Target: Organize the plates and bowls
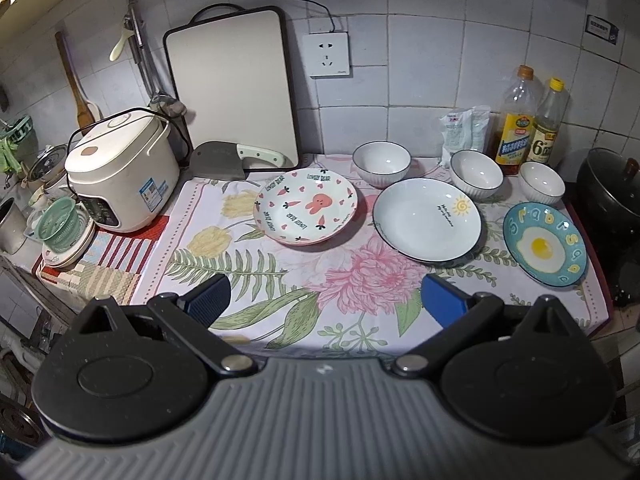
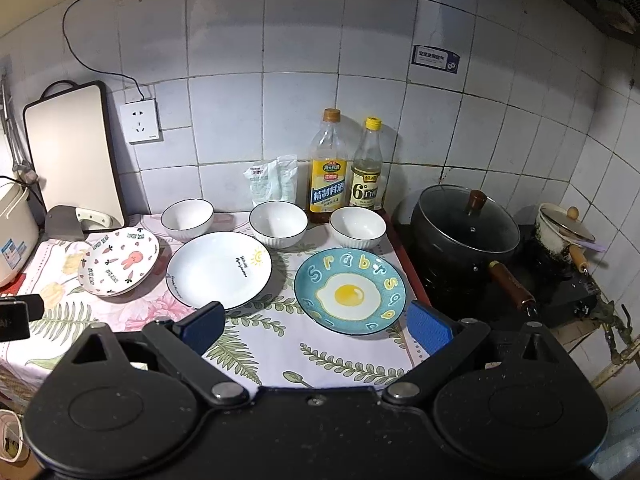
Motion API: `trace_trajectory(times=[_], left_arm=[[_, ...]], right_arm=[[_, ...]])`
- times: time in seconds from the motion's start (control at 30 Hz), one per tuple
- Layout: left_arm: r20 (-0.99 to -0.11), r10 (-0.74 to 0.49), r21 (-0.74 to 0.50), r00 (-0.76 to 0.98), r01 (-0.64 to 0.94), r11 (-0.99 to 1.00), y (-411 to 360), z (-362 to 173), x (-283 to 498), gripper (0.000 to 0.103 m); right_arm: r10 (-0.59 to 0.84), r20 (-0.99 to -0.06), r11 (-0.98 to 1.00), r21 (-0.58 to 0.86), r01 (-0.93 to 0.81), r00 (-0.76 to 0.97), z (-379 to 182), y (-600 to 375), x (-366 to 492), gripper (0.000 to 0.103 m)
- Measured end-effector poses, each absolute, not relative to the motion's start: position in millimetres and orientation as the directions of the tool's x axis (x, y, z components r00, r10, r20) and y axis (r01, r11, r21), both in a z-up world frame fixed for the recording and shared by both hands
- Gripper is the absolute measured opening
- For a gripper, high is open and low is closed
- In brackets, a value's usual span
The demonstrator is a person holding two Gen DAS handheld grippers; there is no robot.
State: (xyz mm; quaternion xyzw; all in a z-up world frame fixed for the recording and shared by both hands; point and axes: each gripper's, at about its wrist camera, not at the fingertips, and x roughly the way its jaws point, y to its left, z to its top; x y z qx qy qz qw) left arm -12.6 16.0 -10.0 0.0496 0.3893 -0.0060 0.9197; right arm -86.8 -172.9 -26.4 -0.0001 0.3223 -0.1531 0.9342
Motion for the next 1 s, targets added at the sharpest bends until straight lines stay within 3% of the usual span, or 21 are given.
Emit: trace_trajectory(times=[1.0], left_arm=[[-0.714, 0.011, 0.062, 0.700, 0.047, 0.997, 19.6, -14.6, -26.2, 0.103]], right_arm=[[-0.250, -0.604, 0.964, -0.079, 0.256, 0.756, -30.5, -175.3, -78.3, 0.099]])
